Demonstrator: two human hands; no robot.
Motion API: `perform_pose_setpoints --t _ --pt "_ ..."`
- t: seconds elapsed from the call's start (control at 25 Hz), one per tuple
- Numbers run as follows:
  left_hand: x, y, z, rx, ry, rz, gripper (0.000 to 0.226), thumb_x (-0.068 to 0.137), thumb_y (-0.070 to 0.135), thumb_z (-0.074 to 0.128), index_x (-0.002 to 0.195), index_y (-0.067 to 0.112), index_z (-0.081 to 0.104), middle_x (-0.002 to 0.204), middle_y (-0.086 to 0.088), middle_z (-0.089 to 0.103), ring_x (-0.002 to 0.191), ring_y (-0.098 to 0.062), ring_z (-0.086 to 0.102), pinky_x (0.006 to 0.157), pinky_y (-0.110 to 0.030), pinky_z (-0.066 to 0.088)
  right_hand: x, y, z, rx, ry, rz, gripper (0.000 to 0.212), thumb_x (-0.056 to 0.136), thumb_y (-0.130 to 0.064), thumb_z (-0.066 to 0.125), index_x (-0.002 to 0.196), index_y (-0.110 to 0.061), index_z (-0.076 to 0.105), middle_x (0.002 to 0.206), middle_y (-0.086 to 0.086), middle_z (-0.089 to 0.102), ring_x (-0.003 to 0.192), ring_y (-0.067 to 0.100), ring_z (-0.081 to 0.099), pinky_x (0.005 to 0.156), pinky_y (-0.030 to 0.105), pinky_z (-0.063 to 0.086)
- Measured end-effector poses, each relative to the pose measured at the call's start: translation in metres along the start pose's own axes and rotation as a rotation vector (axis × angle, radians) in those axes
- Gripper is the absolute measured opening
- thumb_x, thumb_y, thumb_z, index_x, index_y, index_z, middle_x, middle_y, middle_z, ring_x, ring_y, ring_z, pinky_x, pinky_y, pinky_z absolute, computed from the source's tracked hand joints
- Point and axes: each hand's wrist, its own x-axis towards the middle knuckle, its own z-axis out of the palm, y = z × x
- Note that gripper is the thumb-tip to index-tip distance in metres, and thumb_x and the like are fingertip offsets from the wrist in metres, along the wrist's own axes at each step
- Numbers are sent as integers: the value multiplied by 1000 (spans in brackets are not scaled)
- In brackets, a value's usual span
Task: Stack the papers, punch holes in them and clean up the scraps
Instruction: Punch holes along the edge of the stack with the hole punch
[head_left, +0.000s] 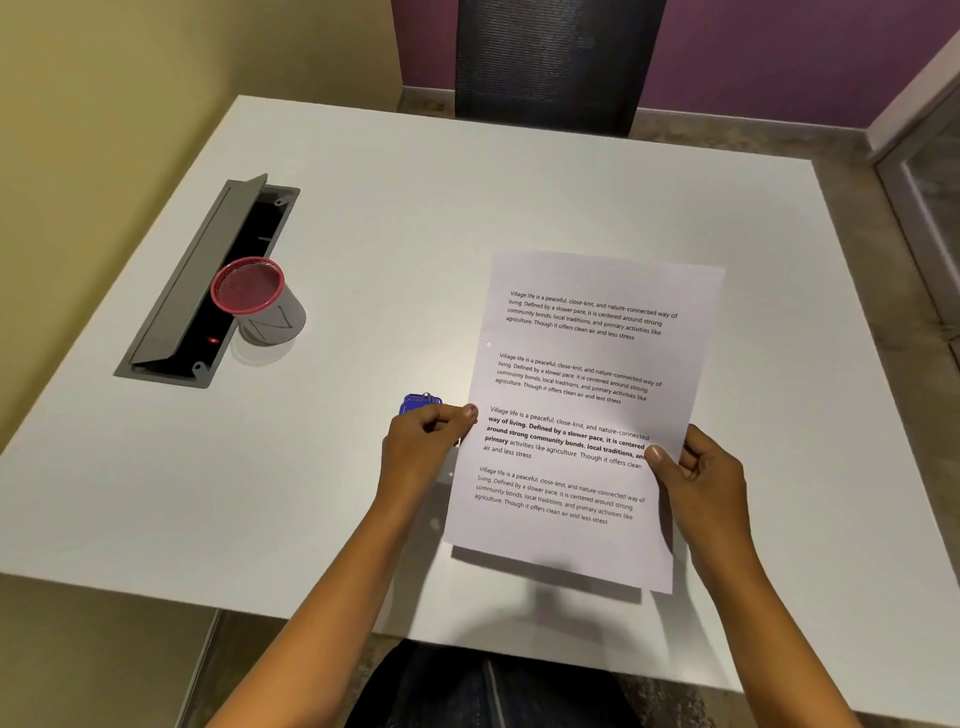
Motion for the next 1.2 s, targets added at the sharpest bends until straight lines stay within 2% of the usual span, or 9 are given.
perform_pose_setpoints --t 0.08,0.2,0.28,0.36,0.64,0.84,1.0,1.12,1.2 --pt "4 7 -3 -13 -26 23 11 83 27 73 75 20 72 53 16 60 47 1 48 61 -27 37 -1 -3 -1 3 9 -6 39 89 -3 61 87 -42 69 101 -11 73 97 16 70 96 48 52" --pt "12 20 -5 23 -25 54 8 78 25 77 74 28 71 64 19 68 73 -9 60 74 -30 47 -4 -6 -2 -33 6 -25 42 88 -4 62 84 -46 67 96 -17 72 93 12 70 93 42 54" --pt "17 28 -6 44 -15 84 15 78 28 78 67 32 69 65 23 67 74 -12 61 78 -32 48 -6 -8 0 -45 -7 -38 42 88 -3 62 84 -45 67 95 -19 72 92 10 71 90 40 55" --pt "20 33 -7 40 5 120 17 79 35 77 66 30 68 68 18 67 72 -11 61 79 -33 48 -8 -8 1 -48 -16 -44 42 88 -1 61 85 -43 67 94 -18 72 91 10 70 89 39 55" --pt "21 41 -11 -19 87 125 9 80 32 77 79 28 70 83 13 70 86 -15 65 89 -36 49 -12 -7 3 -59 -30 -59 43 88 -2 61 83 -45 67 87 -25 73 86 2 71 81 29 54" --pt "14 41 -9 -198 44 78 10 90 30 66 84 27 74 72 9 63 59 -7 48 65 -21 45 -13 -6 4 -5 -37 -78 39 88 -1 61 90 -40 68 99 -13 74 94 12 71 88 36 54" --pt "7 35 -11 -178 -1 60 16 95 25 59 90 25 74 73 -3 54 65 -16 39 62 -23 40 -12 -4 2 26 -29 -72 39 88 -1 61 91 -38 69 100 -10 75 94 13 71 91 41 54" --pt "-3 25 -18 -98 -65 40 11 92 19 64 87 23 74 75 -6 56 69 -20 38 51 -17 37 -10 -3 -2 51 -12 -64 39 88 0 61 90 -39 70 98 -11 75 94 13 72 89 40 54" --pt "-9 18 -23 -18 -112 26 11 87 17 70 78 22 73 79 -5 62 72 -21 44 53 -16 41 -8 -1 -6 41 -5 -66 39 89 -1 61 89 -39 70 96 -12 76 92 12 72 87 37 54"
